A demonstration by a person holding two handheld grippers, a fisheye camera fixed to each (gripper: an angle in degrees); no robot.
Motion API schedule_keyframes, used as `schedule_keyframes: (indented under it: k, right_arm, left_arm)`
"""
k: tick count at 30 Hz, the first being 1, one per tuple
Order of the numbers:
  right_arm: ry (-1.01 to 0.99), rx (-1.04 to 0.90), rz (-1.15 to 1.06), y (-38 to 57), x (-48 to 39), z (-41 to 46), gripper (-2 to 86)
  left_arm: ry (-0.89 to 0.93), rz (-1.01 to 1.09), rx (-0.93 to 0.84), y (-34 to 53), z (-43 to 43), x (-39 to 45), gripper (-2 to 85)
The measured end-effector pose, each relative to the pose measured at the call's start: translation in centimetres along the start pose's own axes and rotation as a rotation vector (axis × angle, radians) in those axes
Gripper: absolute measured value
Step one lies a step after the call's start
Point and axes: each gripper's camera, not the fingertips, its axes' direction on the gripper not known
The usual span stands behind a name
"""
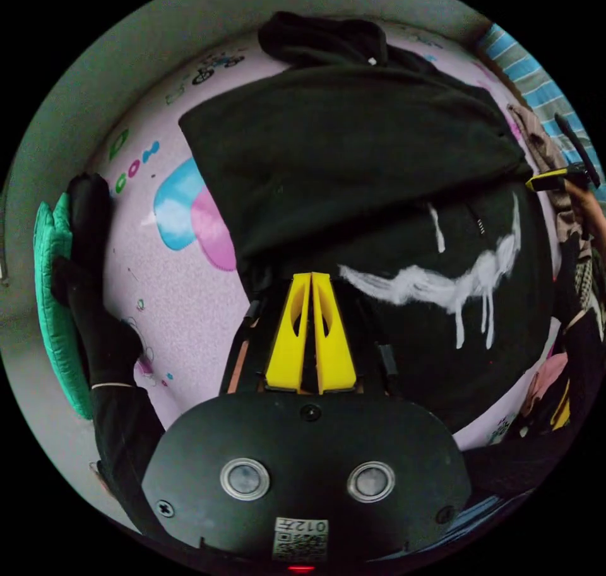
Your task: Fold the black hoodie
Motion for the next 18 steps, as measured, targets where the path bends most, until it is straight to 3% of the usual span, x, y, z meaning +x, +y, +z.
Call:
schedule_keyframes:
  k: [14,18]
  right_arm:
    - [0.078,0.05,-0.003,-4.3,-2.7,4.4,-0.8]
    - [-0.061,-0.026,-0.106,-3.6,-4.1,6.1,-0.9]
  left_arm:
    - [-0.025,0.051,0.024,0.9,1.6,-1.3,0.5]
    - [0.115,0.135,0.015,3.1,1.6,0.6,0.6]
